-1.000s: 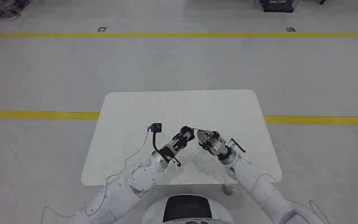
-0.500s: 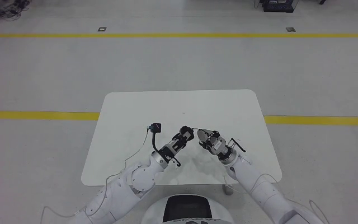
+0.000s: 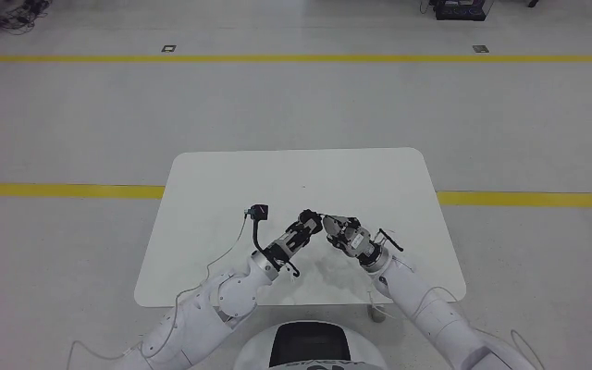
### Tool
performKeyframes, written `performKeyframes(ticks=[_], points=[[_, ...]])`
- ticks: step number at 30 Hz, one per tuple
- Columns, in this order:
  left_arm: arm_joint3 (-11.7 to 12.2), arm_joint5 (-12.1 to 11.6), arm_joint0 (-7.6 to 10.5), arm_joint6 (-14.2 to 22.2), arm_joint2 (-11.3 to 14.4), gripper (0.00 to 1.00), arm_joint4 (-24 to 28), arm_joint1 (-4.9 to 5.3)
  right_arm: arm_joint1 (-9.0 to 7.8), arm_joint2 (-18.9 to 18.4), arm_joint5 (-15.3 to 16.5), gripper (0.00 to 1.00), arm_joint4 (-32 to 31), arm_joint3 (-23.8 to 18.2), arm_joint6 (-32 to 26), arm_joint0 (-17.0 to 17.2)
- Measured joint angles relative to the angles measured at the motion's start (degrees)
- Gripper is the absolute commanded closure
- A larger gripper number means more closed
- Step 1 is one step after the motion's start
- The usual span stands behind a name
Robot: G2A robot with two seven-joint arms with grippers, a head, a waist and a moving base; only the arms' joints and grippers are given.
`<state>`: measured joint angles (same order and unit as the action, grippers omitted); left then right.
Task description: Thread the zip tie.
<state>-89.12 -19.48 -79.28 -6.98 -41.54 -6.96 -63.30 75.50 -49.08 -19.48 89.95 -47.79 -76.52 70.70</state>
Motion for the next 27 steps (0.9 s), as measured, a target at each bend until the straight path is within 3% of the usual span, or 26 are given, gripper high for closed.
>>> performKeyframes(ticks=[6,7,8,15,20,27], points=[[-0.2,0.0,-0.11,-0.3,0.1,1.00,-0.2,0.12,-0.06,-0.2,0.0,1.00,0.0,-0.3,0.6,0.2],[-0.2,0.0,-0.12,-0.4,0.1,1.00,-0.2,0.14,-0.08,-0.2,0.0,0.63,0.0,-0.3,0.6,0.2],[-0.3,0.0,-0.13,-0.4,0.1,1.00,-0.2,0.16,-0.11,-0.1,0.0,0.00,0.0,-0.3,0.7,0.2],[-0.3,0.0,-0.15,-0.7,0.0,1.00,0.0,0.27,-0.54,-0.2,0.0,0.00,0.0,-0.9,1.2,0.2],[-0.4,0.0,-0.35,-0.1,-0.6,1.00,3.1,0.32,-2.46,-1.4,0.3,0.00,-2.4,-2.2,2.5,-0.7],[-0.8,0.0,-0.81,3.6,-2.5,1.00,9.0,0.33,-5.10,-5.6,9.8,0.00,-15.4,-8.0,4.1,2.3]])
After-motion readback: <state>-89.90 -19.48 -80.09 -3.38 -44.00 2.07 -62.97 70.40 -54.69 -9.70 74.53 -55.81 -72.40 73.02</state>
